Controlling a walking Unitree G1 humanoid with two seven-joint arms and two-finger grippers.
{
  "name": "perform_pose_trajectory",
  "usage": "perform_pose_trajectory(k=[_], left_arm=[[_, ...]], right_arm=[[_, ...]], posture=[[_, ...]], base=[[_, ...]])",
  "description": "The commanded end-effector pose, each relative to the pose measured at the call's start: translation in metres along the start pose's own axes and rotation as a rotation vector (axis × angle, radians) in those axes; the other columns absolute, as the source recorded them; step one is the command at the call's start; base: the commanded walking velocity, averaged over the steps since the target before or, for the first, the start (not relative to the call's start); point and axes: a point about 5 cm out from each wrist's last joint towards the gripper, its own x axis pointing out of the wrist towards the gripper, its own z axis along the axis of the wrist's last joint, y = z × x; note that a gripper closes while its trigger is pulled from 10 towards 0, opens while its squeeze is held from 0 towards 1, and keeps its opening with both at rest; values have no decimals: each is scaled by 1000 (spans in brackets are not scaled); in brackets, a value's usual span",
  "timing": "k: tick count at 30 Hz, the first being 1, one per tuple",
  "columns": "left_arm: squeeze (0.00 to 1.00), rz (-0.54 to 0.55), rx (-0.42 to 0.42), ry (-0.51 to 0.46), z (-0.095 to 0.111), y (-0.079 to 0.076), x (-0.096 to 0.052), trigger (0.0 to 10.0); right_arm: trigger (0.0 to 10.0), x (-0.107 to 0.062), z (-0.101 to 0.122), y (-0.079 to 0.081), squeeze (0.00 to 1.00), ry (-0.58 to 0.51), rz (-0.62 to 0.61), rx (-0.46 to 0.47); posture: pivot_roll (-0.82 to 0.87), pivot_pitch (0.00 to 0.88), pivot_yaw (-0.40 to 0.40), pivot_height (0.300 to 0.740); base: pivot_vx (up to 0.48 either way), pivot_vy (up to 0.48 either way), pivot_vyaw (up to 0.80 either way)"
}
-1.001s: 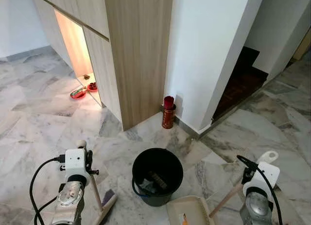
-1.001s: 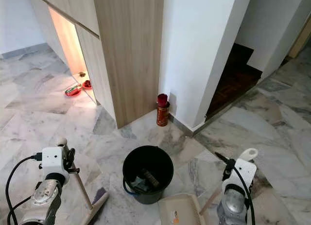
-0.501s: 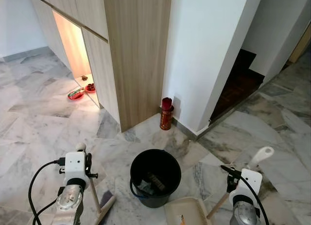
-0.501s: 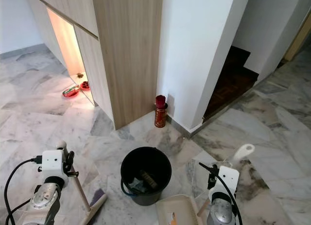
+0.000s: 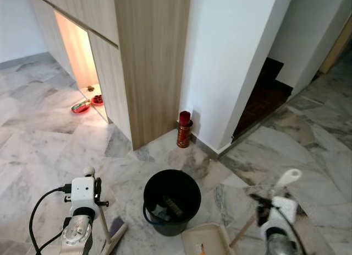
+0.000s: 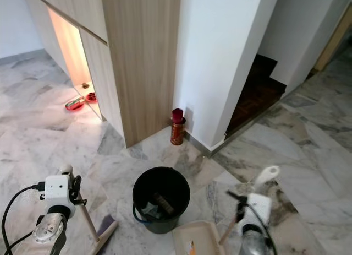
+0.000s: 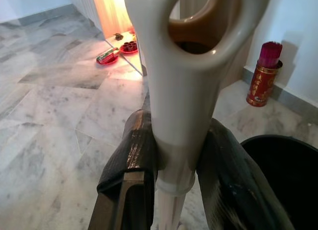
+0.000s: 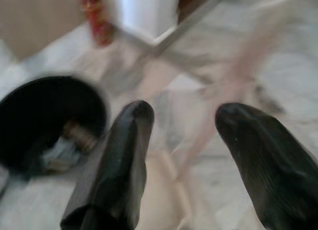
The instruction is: Sweep floor
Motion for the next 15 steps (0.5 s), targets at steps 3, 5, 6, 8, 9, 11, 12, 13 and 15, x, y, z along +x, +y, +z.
perform_pose_trajectory(k=[3, 5, 6, 8, 9, 11, 12, 13, 15], left_arm=[[0, 40, 48, 125, -26, 14, -14, 10000], [0, 51, 66, 123, -26, 17, -16, 10000], [0, 61, 86, 125, -26, 20, -17, 10000], [0, 94, 149, 154, -28, 29, -17, 10000], [0, 107, 169, 163, -28, 33, -18, 10000], [0, 131, 203, 183, -28, 40, -18, 10000], [0, 149, 249, 210, -30, 48, -18, 10000], [0, 157, 277, 226, -30, 52, -18, 10000], [0, 168, 337, 271, -33, 58, -19, 10000]], right_arm=[[10000, 1, -1, -1, 0, 26, 14, -15], [10000, 1, -1, 0, 0, 31, 17, -15], [10000, 1, -2, 1, 0, 38, 21, -12], [10000, 1, -4, 2, 0, 57, 22, -17], [10000, 1, -5, 3, 0, 60, 23, -18], [10000, 0, -7, 5, 0, 65, 26, -17], [10000, -1, -9, 7, 0, 72, 26, -17], [10000, -2, -11, 8, 0, 74, 26, -16], [10000, -3, -12, 10, 0, 79, 25, -16]], posture=[[102, 11, -88, 740], [109, 12, -84, 740], [115, 11, -80, 740], [122, 10, -74, 740], [124, 9, -71, 740], [127, 6, -64, 740], [133, 3, -55, 740], [134, 1, -51, 740], [134, 0, -43, 740]], base=[[0, 0, 0], [0, 0, 0], [0, 0, 0], [0, 0, 0], [0, 0, 0], [0, 0, 0], [0, 0, 0], [0, 0, 0], [0, 0, 0]])
